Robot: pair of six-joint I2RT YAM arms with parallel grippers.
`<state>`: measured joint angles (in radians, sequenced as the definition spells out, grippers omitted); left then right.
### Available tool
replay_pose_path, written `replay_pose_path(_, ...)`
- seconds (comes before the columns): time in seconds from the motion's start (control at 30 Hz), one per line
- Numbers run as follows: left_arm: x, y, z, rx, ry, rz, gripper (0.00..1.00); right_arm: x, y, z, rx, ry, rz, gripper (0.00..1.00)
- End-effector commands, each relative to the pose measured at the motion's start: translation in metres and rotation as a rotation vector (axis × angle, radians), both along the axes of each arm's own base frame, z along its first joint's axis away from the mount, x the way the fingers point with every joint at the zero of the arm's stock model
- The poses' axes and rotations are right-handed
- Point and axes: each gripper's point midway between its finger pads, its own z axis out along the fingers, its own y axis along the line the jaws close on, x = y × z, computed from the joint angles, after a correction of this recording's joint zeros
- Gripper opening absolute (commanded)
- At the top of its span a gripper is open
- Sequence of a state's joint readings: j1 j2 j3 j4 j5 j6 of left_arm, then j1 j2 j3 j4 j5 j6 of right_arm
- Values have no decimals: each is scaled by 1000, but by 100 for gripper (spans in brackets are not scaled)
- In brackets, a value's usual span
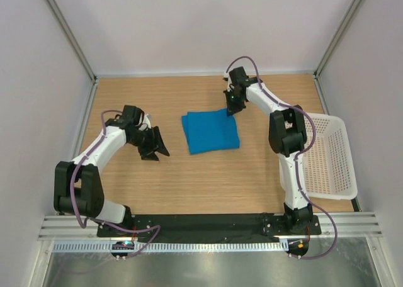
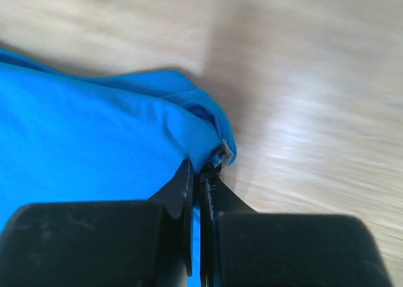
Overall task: Fold and stack the t-shirts
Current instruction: Neatly place the folded tshirt to the corner
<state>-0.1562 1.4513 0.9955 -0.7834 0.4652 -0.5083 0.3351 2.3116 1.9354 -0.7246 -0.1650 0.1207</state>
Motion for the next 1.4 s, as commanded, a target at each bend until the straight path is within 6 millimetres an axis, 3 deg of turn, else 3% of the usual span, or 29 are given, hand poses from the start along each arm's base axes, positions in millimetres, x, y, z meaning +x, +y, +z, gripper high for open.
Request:
replay_pose_path(0.0, -10, 3, -6, -2, 22, -28, 53, 35, -62, 38, -280, -133, -61, 1)
replay_pose_path(0.03, -13, 3, -7, -2, 34, -27, 53, 36, -78, 34, -333, -117, -39, 1)
replay_pose_path(0.07, -17, 3, -11, -4, 50, -29, 53, 49, -86, 47, -362, -157, -54, 1)
replay_pose_path(0.13, -21, 2, -14, -11, 60, -30, 53, 61, -119, 49, -442, -166, -81, 1)
replay_pose_path(0.17, -23, 2, -16, -17, 67, -34, 53, 71, -128, 60, -444, -198, -93, 1)
replay_pose_path(0.27, -25, 0, -22, -26, 95, -40, 52, 88, -161, 67, -478, -225, -89, 1)
replay_pose_path(0.47, -31, -2, -33, -39, 141, -50, 52, 109, -229, 78, -609, -284, -123, 1)
replay_pose_path(0.7, -35, -3, -44, -40, 204, -60, 50, 146, -276, 98, -770, -428, -153, 1)
replay_pose_path(0.9, -39, 0, -48, -21, 252, -54, 50, 169, -294, 95, -844, -499, -153, 1)
replay_pose_path(0.93, -41, 1, -48, -14, 264, -54, 49, 166, -322, 92, -854, -482, -194, 1)
replay_pose_path(1.07, -42, 3, -47, 7, 286, -47, 50, 172, -349, 91, -873, -507, -256, 1)
replay_pose_path(1.2, -42, 4, -48, 12, 312, -32, 49, 183, -367, 102, -881, -580, -309, 1)
replay_pose_path(1.37, -43, 6, -49, 33, 334, -24, 48, 195, -379, 97, -859, -628, -275, 1)
